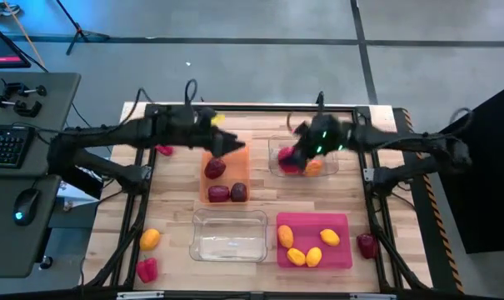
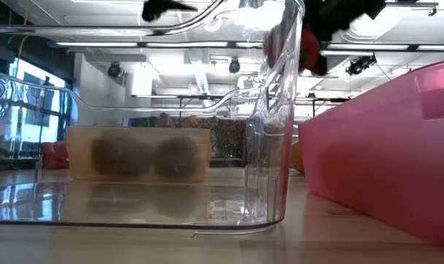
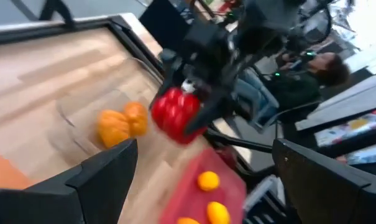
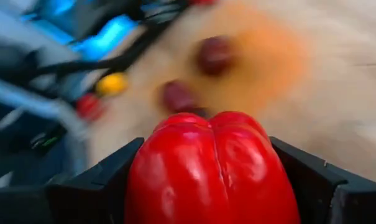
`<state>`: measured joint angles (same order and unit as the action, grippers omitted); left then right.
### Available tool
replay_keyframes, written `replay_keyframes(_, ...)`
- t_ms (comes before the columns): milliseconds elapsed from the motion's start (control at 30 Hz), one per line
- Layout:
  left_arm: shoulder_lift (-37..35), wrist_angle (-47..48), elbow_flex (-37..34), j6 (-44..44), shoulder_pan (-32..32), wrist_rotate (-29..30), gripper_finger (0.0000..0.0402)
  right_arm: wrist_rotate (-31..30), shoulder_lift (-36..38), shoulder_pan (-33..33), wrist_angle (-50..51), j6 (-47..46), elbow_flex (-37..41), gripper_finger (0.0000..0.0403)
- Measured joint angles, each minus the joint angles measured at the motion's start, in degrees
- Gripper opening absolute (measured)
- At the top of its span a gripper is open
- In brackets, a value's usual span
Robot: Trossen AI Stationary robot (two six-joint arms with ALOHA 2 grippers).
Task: Sort produce into baskets
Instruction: Put the top right bell pepper into the bottom transparent bin
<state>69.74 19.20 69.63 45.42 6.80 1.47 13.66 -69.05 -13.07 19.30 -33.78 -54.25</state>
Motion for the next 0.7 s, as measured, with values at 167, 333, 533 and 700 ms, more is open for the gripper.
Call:
replay_keyframes(167, -1.22, -2.36, -0.04, 3.06, -9.19, 6.37, 0.036, -2.02, -7.07, 14.0, -16.17, -6.88, 0.01, 0.0279)
replay_keyframes(333, -5.63, -5.46, -0.04, 3.26, -15.65, 10.4, 0.036, -4.27, -16.25, 22.97, -30.81, -13.47, -0.01, 0.028)
replay_keyframes(533, -12.58, -5.41, 0.02, -3.44, -25.89, 19.95, 0.036, -9.06, -24.42, 28.5, -43.49, -21.99, 0.01, 0.028)
replay_keyframes(700, -13.2, -5.81, 0.02, -9.45, -36.23, 24.08, 0.036, -14.01, -26.45, 31.44, -42.3, -24.47, -4.14, 0.028)
